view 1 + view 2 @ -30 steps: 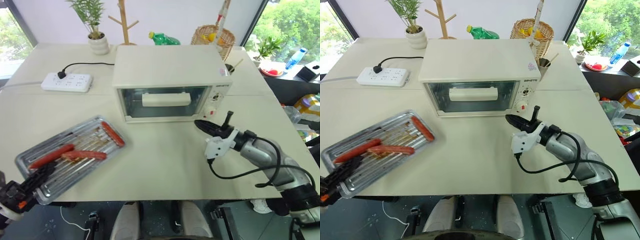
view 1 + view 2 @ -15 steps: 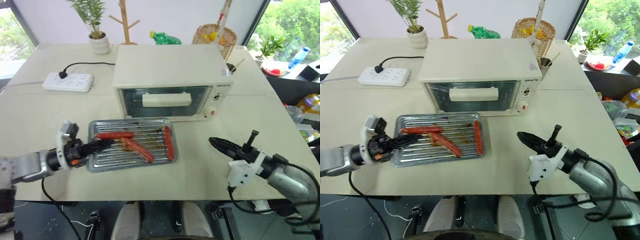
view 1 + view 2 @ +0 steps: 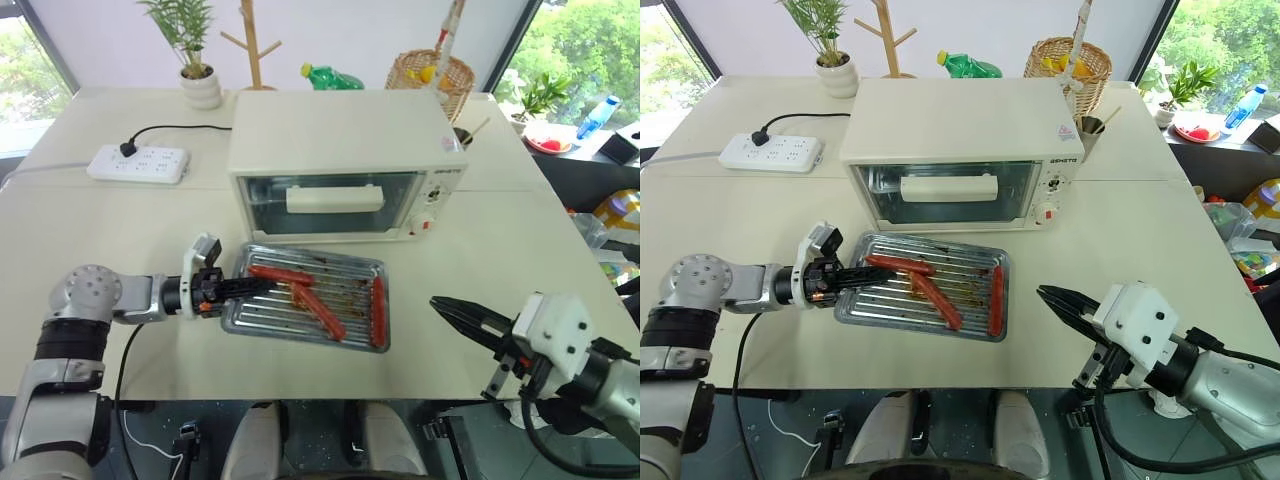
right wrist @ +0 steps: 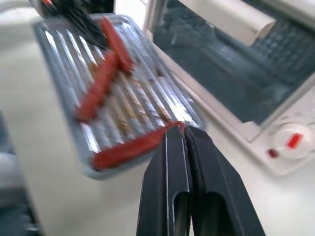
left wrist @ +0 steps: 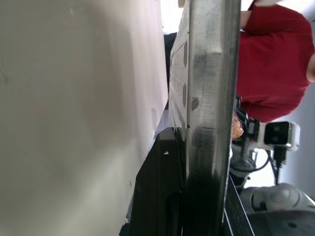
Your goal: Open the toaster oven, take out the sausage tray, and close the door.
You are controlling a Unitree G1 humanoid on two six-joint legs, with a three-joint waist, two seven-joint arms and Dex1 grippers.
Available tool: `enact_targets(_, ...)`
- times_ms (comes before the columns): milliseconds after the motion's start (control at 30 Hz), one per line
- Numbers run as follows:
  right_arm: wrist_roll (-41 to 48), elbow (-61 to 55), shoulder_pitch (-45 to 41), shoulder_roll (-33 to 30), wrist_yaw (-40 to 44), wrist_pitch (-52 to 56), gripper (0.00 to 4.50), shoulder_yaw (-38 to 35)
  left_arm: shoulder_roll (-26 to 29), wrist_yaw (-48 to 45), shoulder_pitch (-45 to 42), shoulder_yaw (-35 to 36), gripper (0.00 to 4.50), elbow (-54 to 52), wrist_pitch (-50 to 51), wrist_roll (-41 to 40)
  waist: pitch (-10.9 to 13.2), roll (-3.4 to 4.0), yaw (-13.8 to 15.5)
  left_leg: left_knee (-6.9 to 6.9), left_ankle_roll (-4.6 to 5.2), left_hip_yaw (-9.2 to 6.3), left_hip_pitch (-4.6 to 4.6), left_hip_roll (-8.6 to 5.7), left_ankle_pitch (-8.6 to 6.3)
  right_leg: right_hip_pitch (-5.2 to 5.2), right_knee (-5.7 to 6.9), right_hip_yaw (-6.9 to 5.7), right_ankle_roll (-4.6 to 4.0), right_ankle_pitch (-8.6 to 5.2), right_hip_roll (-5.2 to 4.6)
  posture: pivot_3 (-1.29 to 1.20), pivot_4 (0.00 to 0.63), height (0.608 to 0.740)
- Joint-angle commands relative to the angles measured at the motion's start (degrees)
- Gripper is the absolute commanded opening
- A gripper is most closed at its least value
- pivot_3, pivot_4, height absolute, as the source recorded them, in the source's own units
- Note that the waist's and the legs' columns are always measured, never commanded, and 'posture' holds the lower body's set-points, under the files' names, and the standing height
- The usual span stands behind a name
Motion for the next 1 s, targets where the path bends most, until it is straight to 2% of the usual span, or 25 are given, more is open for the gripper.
enact_targets(33,3.1,-0.9,-0.7,0.0,-0.9,3.4,0.08,-3.0,-2.2,0.6,-0.8,3.5,0.00,0.8,0.4,1.4,0.0,0.00,0.0,0.00,0.00,-0.01,-0.01,0.00,0.00,0.00,-0.01,0.00,0.00,0.00,0.00,0.00,0.150,0.740)
enact_targets(233,4.8,1.4,-4.6,0.4,-1.5,6.7,0.08,-3.0,-6.3,5.6,4.2,8.5,0.00,-3.7,1.8,2.1,0.0,0.00,-0.1,-0.01,0.01,-0.03,-0.05,0.00,0.00,-0.04,0.00,0.03,0.01,0.00,-0.02,0.00,0.150,0.740)
enact_targets(267,4.5,1.7,-5.1,0.4,-1.3,6.9,0.03,-2.5,-7.2,6.8,4.9,9.6,0.27,-4.2,1.9,2.1,0.0,0.01,0.0,-0.01,0.01,-0.04,-0.04,0.01,0.00,-0.04,0.00,0.02,0.01,0.00,-0.01,0.00,0.150,0.740)
enact_targets(367,3.2,2.5,-5.9,0.6,-0.5,7.3,0.00,-1.3,-9.3,9.7,6.3,12.3,1.38,-5.8,2.5,2.3,0.0,0.01,0.0,-0.01,0.01,-0.04,-0.04,0.00,0.00,-0.03,0.00,0.02,0.01,0.00,-0.01,0.00,0.150,0.740)
enact_targets(500,2.5,3.1,-6.8,0.7,0.5,7.7,0.00,0.1,-10.2,12.3,6.9,15.7,3.55,-6.9,3.6,1.9,0.0,0.01,-0.1,0.00,0.01,-0.04,-0.04,-0.02,0.00,-0.02,0.00,0.02,0.02,0.00,0.00,0.00,0.150,0.740)
enact_targets(567,2.4,3.6,-7.5,0.8,0.7,7.9,0.00,0.7,-9.8,13.4,7.1,17.4,4.46,-6.8,4.0,2.2,0.0,0.00,-0.1,0.00,0.01,-0.04,-0.04,-0.02,0.00,-0.02,0.01,0.00,0.03,0.00,0.03,0.00,0.150,0.740)
enact_targets(833,-1.5,6.3,-8.5,1.4,3.7,6.7,0.00,4.1,-3.5,12.6,13.9,22.6,4.46,-12.8,5.0,2.7,0.0,0.01,-0.3,-0.04,0.01,-0.05,0.01,0.04,0.00,-0.04,0.04,-0.04,0.03,0.00,0.09,0.00,0.150,0.740)
enact_targets(900,-2.5,7.1,-8.5,1.3,4.9,6.2,0.00,4.9,0.4,9.0,17.9,21.2,4.46,-18.2,0.7,5.2,0.0,0.01,-0.3,-0.05,0.01,-0.04,0.01,0.04,0.00,-0.05,0.04,-0.02,0.02,-0.01,0.06,0.00,0.150,0.740)
enact_targets(1000,-3.8,9.0,-8.6,1.1,7.3,5.4,0.00,5.4,8.0,0.1,24.3,18.8,4.46,-25.5,-12.6,13.1,0.0,0.03,-0.3,-0.12,-0.01,-0.03,0.00,0.06,-0.02,-0.13,0.02,0.04,-0.01,-0.01,-0.02,0.00,0.150,0.740)
